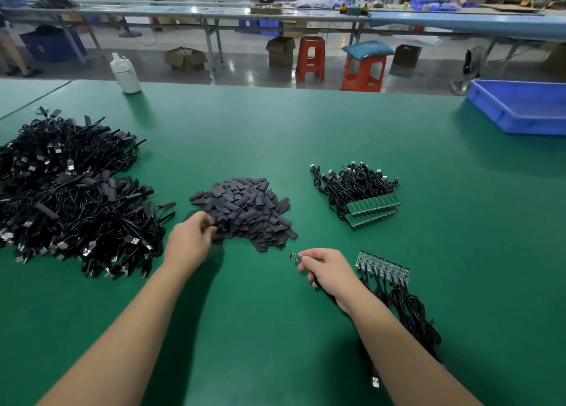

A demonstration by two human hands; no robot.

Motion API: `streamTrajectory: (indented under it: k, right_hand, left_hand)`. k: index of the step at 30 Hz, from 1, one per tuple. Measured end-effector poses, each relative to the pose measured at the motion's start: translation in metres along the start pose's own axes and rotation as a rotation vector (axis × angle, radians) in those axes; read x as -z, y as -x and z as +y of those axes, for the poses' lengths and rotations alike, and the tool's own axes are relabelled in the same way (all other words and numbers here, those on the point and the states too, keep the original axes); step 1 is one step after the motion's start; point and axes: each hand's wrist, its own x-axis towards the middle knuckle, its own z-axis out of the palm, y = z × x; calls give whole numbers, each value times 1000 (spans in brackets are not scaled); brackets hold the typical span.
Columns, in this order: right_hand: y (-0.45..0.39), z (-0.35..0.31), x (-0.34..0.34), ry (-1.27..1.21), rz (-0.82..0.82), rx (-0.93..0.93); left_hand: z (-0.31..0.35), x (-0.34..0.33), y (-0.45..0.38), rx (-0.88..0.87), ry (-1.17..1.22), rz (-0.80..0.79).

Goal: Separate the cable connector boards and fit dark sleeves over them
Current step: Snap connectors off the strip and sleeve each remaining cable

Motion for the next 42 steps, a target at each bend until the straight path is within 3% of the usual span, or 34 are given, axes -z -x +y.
streamTrajectory:
  k: [3, 7, 10, 12, 14, 18, 27, 36, 42]
  right_hand:
    - [-1, 4, 1, 1, -23, 36]
    - [1, 7, -4, -81, -78, 45]
    - [4, 8, -6, -169, -92, 34]
    - [7, 10, -4, -221, -97, 14]
    - [9, 11, -1, -242, -109, -11]
    - [14, 11, 2, -227, -134, -19]
    - [19, 8, 12, -261, -139, 20]
    - [28, -3, 10, -275, -196, 42]
    - [32, -2, 14, -123, -212, 70]
  left_hand:
    - [38, -7, 34, -158, 267, -244]
    - [71, -34, 72, -74, 557, -457]
    - [78, -44, 84, -140, 437, -330]
    - [78, -44, 89, -293, 287, -242]
    - [74, -44, 92, -448, 160, -209]
    - [74, -39, 92, -582, 119, -185]
    - [71, -23, 91, -390, 358, -203]
    - [72, -21, 94, -359, 457, -228]
    - [71, -18, 93, -393, 378, -263]
